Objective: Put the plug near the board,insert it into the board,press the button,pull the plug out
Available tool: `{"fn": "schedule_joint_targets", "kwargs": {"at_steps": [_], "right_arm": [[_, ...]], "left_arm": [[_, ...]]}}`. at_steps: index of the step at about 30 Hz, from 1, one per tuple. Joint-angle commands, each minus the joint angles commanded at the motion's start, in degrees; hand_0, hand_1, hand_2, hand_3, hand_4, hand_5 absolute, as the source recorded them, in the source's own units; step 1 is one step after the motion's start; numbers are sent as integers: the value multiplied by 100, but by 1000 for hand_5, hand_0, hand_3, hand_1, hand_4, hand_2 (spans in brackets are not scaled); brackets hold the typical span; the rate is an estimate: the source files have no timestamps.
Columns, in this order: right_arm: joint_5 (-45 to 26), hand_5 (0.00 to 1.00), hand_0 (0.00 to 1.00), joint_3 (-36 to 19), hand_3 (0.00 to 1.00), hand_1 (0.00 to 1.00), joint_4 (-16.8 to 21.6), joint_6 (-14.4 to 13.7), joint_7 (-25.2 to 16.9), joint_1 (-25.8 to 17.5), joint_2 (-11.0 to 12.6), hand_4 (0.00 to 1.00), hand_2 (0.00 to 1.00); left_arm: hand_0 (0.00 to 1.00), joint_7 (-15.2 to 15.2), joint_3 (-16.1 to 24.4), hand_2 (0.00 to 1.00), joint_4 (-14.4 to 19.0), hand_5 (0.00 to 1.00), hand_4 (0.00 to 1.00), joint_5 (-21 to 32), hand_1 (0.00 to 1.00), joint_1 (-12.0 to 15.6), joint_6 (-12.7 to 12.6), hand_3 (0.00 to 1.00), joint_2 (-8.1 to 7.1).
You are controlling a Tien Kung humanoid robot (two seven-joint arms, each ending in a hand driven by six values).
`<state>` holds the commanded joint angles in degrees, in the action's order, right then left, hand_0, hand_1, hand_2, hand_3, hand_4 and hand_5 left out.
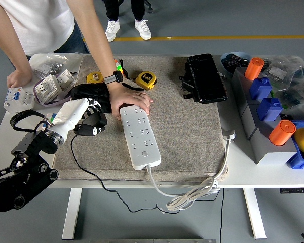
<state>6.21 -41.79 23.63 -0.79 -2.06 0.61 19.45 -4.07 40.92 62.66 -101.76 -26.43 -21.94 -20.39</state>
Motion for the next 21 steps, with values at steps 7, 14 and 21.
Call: {"fn": "schedule_joint_targets", "kwargs": {"at_steps": [7,14,21], "right_arm": [[-6,493,622,-2,565,674,-3,0,7,-2,10,842,677],[0,492,622,7,564,674,6,-1,6,-4,24,842,677],[11,490,622,16,564,674,24,-1,0,-6,29,841,677]], "left_arm": [[400,-176,-19,552,-22,6,825,6,535,-22,153,571,0],[416,-245,-24,579,-24,48,865,28,552,-8,272,587,-26],[512,-164,62,629,67,158,998,83,636,60,285,654,-60]]}}
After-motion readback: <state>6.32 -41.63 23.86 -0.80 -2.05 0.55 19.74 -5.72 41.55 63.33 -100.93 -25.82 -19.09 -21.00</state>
